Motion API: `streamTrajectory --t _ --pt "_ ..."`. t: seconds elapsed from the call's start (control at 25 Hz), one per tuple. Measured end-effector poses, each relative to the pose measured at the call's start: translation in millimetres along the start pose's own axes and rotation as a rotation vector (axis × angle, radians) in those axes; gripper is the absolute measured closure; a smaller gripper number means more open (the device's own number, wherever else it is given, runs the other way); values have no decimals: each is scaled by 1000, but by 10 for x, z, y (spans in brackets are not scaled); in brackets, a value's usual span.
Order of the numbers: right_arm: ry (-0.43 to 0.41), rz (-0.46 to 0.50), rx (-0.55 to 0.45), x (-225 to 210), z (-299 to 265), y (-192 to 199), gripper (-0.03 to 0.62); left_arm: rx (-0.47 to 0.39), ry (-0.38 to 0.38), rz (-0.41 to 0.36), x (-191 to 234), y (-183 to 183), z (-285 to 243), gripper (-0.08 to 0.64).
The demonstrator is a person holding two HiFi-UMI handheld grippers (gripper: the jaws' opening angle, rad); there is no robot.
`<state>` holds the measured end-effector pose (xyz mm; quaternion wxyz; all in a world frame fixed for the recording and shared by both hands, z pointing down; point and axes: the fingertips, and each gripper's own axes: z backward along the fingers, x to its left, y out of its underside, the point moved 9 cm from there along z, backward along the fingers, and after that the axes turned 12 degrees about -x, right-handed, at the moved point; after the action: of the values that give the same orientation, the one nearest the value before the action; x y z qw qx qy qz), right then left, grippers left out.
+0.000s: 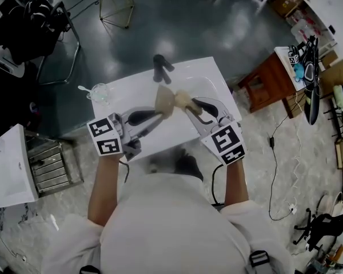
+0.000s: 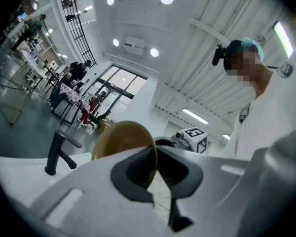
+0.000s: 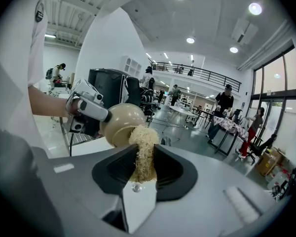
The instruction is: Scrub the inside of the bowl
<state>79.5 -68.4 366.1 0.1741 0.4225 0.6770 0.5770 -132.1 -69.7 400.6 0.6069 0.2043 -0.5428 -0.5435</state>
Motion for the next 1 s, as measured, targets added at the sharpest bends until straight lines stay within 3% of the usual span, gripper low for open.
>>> streamTrajectory --t 0.36,0.56,0.76,1.0 --pt "-84 -9 4 197 -2 -17 486 -39 -66 29 114 -29 58 545" --pt "-42 -48 -29 121 51 -84 487 21 -51 13 127 44 48 546" --pt "21 -81 -21 -9 -4 -36 491 10 -6 24 59 21 42 545" --pt "-36 -88 -1 104 -54 13 492 -48 -36 39 71 -59 75 545"
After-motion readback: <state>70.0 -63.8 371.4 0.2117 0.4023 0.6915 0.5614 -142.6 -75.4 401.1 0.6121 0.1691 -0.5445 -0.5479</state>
